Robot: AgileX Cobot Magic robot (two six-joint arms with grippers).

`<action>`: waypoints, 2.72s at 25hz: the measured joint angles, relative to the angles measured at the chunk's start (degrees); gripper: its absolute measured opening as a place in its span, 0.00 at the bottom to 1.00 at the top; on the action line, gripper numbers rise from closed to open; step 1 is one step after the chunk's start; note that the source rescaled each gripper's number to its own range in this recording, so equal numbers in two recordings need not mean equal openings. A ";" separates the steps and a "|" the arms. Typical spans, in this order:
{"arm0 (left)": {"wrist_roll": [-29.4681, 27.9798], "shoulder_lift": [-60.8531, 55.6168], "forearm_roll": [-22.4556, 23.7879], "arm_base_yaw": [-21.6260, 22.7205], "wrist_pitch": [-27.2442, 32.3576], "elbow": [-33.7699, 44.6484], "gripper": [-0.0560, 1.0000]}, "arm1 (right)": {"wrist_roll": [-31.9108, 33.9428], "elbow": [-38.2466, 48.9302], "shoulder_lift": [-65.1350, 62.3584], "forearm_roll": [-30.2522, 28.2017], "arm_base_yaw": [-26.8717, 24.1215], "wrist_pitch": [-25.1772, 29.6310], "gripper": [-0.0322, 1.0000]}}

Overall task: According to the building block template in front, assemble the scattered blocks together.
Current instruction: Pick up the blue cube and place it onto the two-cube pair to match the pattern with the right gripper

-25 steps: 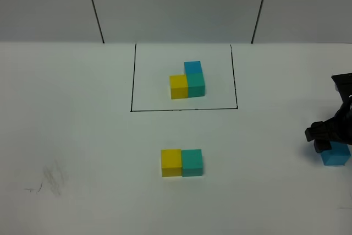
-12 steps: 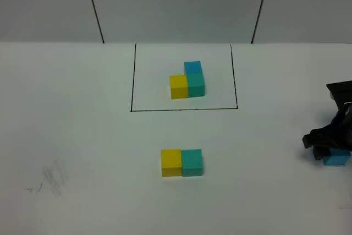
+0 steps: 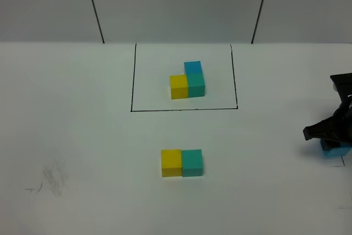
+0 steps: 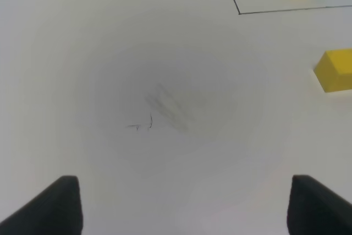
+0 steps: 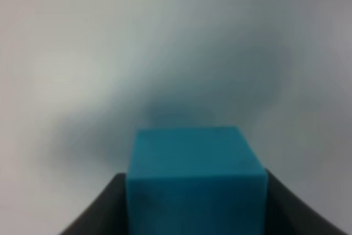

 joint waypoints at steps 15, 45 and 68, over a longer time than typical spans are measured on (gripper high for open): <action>0.31 0.00 0.00 0.00 0.00 0.00 0.77 | 14.85 -9.07 -6.53 0.28 15.87 5.67 0.30; 0.31 0.00 0.00 0.00 0.00 0.00 0.77 | 41.79 -31.54 11.65 -7.43 34.74 19.16 0.30; 0.31 0.00 0.00 0.00 0.00 0.00 0.77 | 41.44 -41.81 19.45 -5.30 39.00 26.26 0.30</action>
